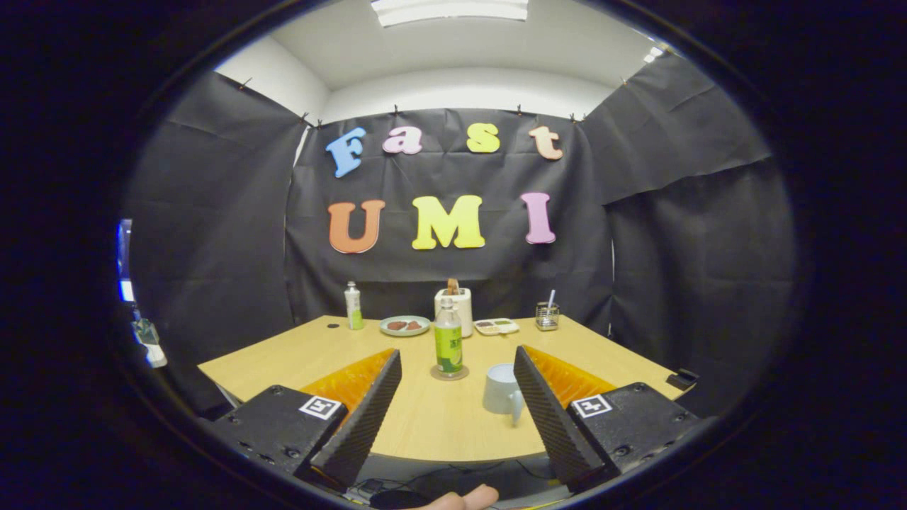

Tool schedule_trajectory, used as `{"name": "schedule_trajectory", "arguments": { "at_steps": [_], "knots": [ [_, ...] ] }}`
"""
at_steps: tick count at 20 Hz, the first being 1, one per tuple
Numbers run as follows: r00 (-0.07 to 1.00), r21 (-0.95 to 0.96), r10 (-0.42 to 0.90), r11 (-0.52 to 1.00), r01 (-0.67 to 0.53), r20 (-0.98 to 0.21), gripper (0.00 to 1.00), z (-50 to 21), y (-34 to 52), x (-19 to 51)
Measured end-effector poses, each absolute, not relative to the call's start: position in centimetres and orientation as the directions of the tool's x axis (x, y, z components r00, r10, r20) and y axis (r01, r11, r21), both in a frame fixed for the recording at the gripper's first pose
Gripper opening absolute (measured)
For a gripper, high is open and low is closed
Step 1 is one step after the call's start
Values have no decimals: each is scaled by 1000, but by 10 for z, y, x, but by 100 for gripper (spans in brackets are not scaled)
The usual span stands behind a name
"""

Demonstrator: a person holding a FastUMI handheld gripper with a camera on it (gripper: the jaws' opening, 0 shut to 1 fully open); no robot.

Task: Take the bottle from table, then pour the juice into the cup, finally place the bottle on the coaster

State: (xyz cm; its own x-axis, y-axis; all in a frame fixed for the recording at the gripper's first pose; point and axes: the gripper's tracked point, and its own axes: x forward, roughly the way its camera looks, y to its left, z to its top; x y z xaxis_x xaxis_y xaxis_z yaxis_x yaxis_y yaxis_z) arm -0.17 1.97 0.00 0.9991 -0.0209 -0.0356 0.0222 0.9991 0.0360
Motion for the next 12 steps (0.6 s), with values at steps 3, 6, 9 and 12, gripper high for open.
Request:
{"name": "schedule_trajectory", "arguments": {
  "at_steps": [3, 6, 9, 12],
  "knots": [
    [998, -12, -59, 998, 58, -33, 100, 7, 19, -12],
    [998, -54, -66, 996, 66, -2, 100, 18, 30, -19],
    [999, -62, -50, 997, 50, 0, 100, 16, 37, -17],
    [999, -53, -39, 998, 38, -22, 100, 10, 36, -12]
  ]
}}
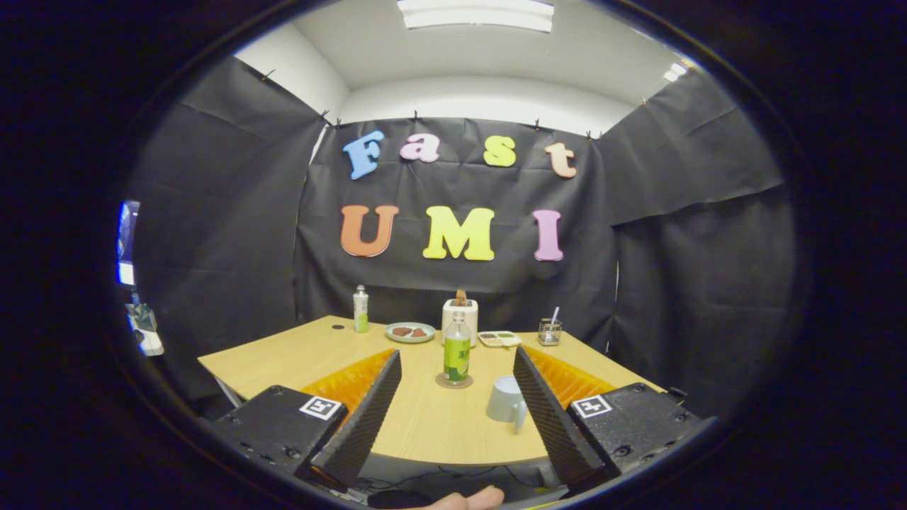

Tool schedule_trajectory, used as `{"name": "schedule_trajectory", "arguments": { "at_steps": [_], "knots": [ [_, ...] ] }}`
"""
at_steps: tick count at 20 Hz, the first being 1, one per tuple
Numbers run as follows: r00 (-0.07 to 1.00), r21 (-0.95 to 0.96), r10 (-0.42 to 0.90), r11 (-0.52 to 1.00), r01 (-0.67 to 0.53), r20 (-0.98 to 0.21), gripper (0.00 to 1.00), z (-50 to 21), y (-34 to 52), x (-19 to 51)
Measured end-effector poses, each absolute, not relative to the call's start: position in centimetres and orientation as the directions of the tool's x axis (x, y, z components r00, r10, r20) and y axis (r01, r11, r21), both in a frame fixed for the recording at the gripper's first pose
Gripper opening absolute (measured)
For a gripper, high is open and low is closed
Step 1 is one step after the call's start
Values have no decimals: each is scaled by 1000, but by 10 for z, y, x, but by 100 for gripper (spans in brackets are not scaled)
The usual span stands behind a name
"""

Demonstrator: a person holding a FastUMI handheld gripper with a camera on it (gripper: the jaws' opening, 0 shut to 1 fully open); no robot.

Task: Take the bottle from table, then pour the juice into the cup, finally place the bottle on the coaster

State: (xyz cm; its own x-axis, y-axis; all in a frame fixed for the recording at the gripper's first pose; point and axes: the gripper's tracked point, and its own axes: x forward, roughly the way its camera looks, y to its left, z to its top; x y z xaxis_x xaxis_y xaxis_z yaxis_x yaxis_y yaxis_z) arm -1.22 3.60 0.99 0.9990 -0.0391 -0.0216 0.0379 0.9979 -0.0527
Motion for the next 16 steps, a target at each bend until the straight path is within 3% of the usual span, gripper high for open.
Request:
{"name": "schedule_trajectory", "arguments": {
  "at_steps": [16],
  "knots": [
    [993, 26, -121, 992, 121, -4, 100, 6, -1, -20]
  ]
}}
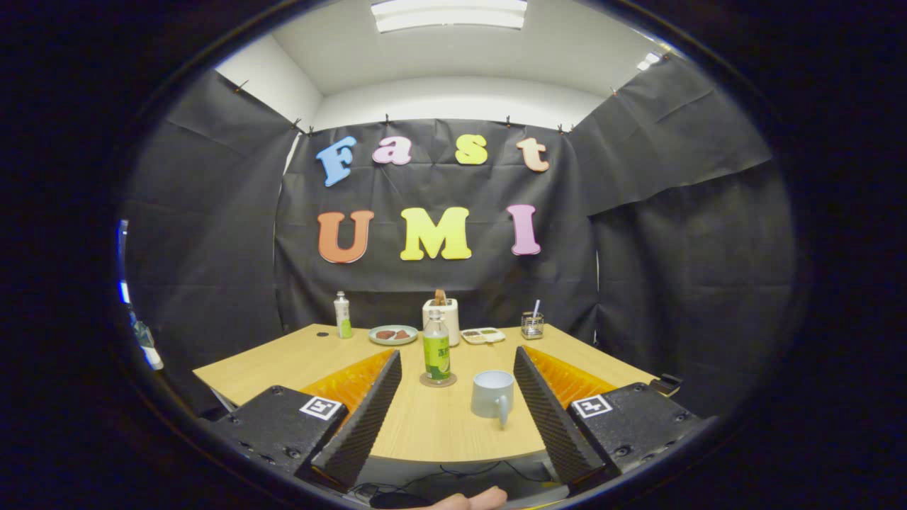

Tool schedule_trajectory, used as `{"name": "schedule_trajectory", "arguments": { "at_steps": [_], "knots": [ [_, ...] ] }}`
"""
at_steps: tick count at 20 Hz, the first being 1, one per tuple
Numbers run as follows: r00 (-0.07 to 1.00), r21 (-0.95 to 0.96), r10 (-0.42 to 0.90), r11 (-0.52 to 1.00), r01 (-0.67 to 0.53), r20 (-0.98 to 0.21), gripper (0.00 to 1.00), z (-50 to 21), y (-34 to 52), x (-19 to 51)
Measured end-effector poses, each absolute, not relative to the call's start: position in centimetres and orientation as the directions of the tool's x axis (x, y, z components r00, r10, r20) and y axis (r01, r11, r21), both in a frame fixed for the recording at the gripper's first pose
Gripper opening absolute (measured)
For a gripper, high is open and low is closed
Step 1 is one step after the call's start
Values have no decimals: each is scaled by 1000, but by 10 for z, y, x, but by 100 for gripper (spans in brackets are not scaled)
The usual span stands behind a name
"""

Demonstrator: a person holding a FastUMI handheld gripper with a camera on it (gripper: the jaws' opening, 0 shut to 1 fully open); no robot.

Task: Take the bottle from table, then pour the juice into the cup, finally place the bottle on the coaster

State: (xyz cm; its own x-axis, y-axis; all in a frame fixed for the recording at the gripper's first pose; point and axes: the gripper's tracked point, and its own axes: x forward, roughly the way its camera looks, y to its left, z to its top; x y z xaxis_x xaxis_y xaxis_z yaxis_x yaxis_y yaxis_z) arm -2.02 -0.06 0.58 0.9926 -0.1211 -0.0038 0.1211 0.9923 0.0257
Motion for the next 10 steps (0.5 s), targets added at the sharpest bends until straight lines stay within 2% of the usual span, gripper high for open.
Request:
{"name": "schedule_trajectory", "arguments": {
  "at_steps": [10],
  "knots": [
    [994, -18, -109, 994, 110, 29, 100, 12, 7, -22]
  ]
}}
